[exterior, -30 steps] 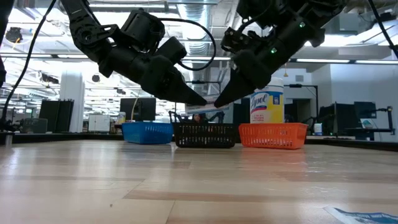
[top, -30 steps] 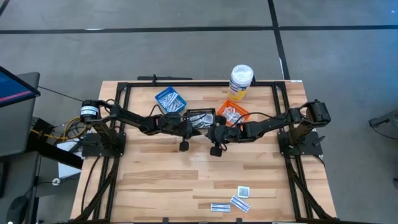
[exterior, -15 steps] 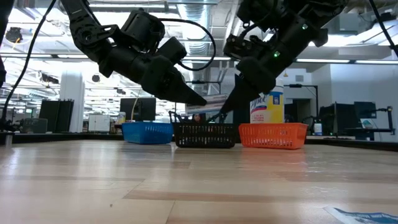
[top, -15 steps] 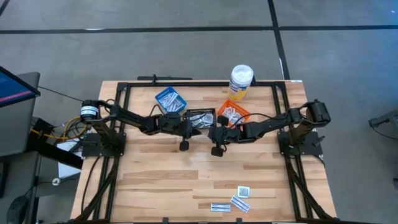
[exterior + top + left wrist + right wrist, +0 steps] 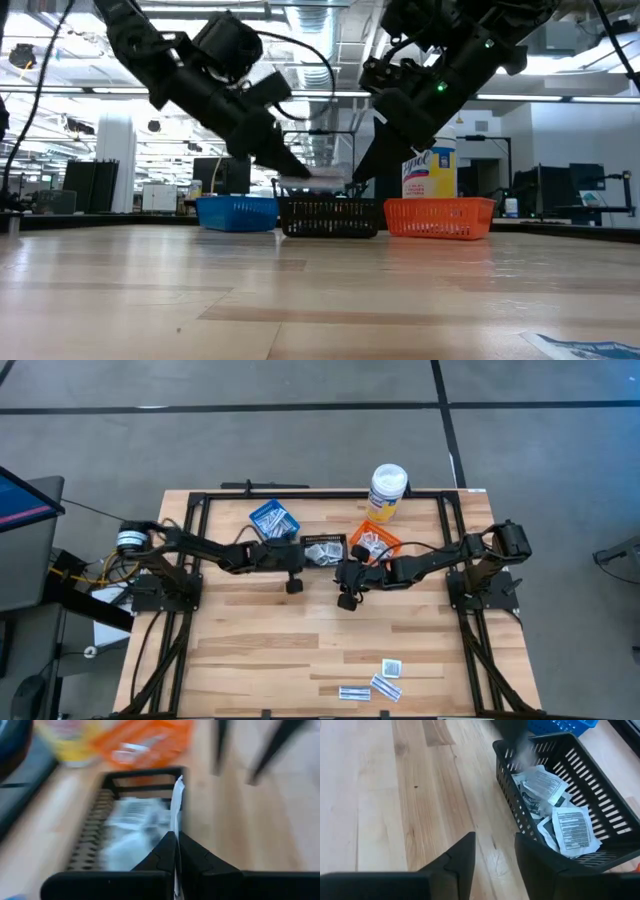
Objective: Pick & Place First Aid Supplies
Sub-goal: Put the bandage into the blue container
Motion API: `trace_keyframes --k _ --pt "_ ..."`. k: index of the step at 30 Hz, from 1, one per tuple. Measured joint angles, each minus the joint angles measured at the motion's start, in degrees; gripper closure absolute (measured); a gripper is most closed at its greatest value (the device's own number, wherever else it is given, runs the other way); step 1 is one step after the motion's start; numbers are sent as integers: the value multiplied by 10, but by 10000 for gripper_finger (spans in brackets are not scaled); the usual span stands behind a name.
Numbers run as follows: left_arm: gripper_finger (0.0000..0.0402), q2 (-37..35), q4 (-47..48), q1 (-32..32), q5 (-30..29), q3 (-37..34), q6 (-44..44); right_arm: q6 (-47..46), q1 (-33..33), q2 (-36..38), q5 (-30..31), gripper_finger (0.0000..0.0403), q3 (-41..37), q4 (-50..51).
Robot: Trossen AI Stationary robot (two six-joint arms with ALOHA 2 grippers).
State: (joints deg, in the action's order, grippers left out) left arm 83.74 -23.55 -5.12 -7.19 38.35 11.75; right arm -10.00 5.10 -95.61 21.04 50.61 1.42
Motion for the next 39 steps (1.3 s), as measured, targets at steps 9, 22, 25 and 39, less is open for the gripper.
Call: trace_keyframes --k 9,22,25,39 --pt "395 -179 140 -71 -137 0 -2 -2 -4 0 0 250 0 -4" --pt "391 -138 260 -257 35 0 -142 -2 -3 0 -2 264 0 -6" --pt "380 -118 261 -275 38 0 -142 -2 -3 0 -2 266 0 -6" --pt "315 -82 230 -286 -94 0 -83 -2 -3 0 -2 270 0 -6"
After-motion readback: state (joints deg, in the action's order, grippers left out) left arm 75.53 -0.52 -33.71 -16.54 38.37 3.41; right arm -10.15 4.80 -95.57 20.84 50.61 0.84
